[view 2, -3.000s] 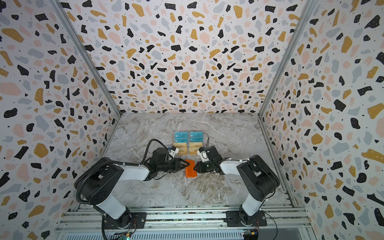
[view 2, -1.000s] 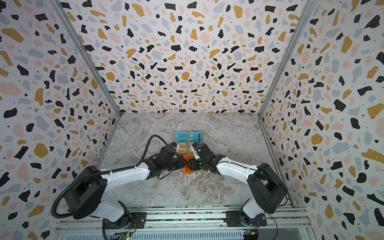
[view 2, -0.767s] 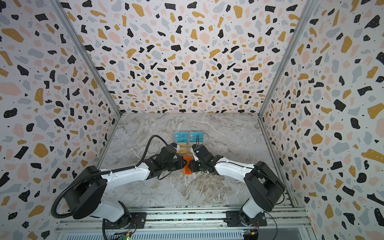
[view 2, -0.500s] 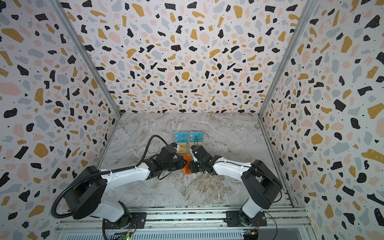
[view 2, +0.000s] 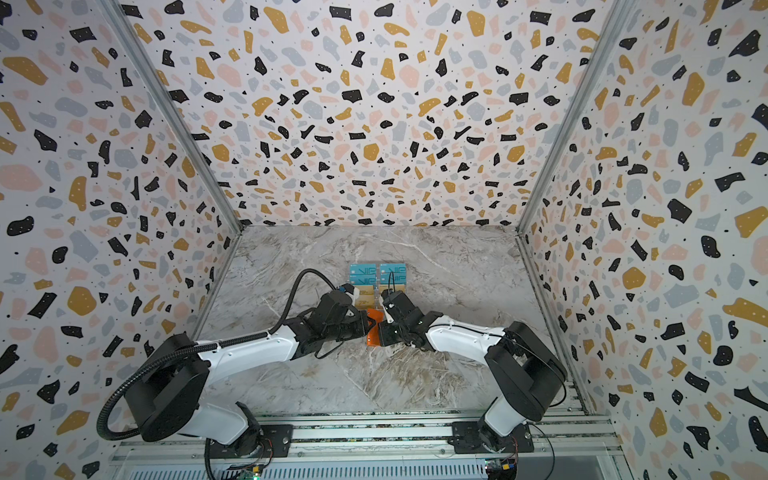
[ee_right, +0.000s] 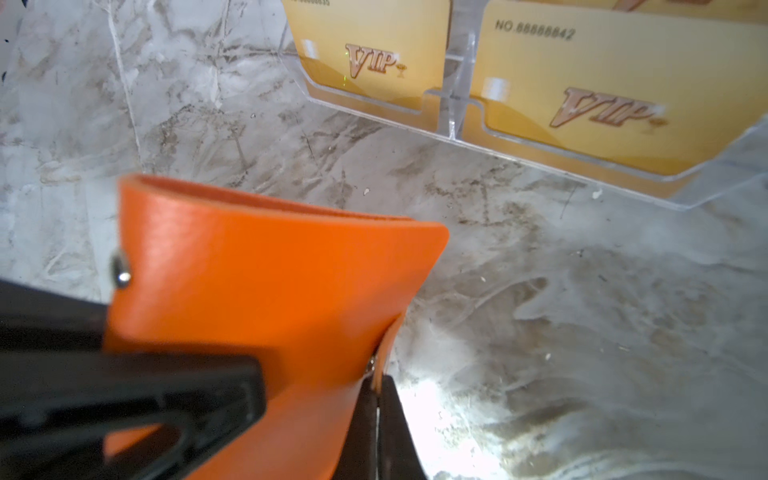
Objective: Put the credit cards into the card holder
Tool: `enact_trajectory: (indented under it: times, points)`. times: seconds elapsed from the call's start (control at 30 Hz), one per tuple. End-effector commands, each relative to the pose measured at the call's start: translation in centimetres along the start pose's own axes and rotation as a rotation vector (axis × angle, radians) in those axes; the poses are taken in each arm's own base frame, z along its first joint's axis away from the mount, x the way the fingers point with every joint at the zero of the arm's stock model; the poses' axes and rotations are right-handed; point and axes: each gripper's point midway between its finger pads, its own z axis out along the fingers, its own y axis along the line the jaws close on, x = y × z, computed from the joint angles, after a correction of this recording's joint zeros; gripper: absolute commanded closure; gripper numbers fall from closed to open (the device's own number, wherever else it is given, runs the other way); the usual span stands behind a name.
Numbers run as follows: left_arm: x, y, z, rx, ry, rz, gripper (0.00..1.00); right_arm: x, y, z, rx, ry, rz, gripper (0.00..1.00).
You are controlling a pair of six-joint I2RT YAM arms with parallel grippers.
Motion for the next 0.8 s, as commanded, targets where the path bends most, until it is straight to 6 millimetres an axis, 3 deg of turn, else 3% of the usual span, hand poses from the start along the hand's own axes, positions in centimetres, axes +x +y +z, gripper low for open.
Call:
enact_trajectory:
  times: [0.0,0.2,0.43,0.47,0.6,0.67,0.77]
  points:
    - [-0.9,-3.6,-1.5,0.130,-0.029,0.034,1.00,0.3,-3.0,-1.0,0.085,-0.003,0.027,1.00]
    - [-0.8,-3.7,-1.9,0.150,-0.018,0.040,1.00,0.2,-4.0,-1.9,0.033,-0.013,0.072,1.00]
    - [-0.5,-4.1,-2.2,0.181,-0.004,0.037,1.00,-0.1,-3.2,-1.8,-0.073,-0.019,0.097,1.00]
    - [-0.5,-4.2,-2.2,0.188,0.001,0.038,1.00,-0.2,-2.6,-2.0,-0.132,-0.030,0.099,0.97]
    - [-0.4,-4.6,-2.4,0.230,0.018,0.032,1.00,-0.8,-1.1,-3.4,-0.266,-0.091,0.104,0.64]
    - [-0.5,-4.8,-2.7,0.261,0.020,0.021,1.00,-1.0,-0.7,-4.1,-0.314,-0.105,0.095,0.56]
    - [-0.6,-4.6,-3.0,0.278,0.030,0.019,1.00,-1.1,-0.2,-5.3,-0.410,-0.127,0.091,0.52]
